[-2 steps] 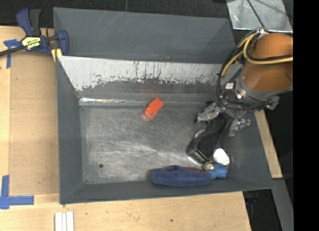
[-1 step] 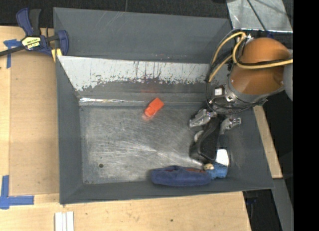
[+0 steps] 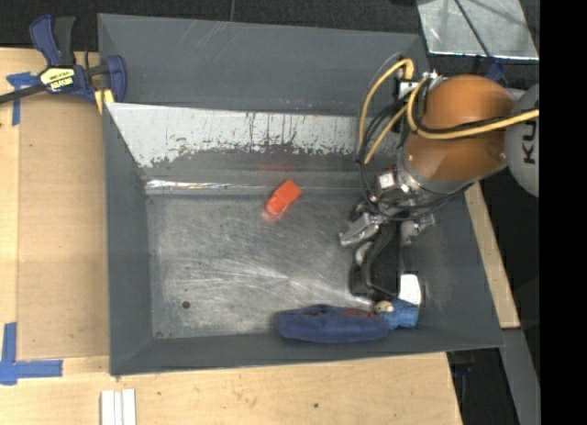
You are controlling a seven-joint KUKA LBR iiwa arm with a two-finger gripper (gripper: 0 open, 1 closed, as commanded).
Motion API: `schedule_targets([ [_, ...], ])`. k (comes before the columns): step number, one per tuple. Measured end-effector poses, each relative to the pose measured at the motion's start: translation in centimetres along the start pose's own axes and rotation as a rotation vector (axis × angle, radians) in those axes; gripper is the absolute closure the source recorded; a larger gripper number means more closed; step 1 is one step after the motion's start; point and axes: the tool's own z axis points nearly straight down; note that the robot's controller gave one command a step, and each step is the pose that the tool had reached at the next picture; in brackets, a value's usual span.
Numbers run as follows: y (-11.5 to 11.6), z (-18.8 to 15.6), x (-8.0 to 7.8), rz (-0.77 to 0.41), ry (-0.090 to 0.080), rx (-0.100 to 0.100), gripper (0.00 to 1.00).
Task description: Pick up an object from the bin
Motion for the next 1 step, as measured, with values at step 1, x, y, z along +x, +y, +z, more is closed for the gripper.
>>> schedule_targets([
  [1, -0.17, -0.24, -0.25, 0.003, -0.005, 0.004, 1.0],
])
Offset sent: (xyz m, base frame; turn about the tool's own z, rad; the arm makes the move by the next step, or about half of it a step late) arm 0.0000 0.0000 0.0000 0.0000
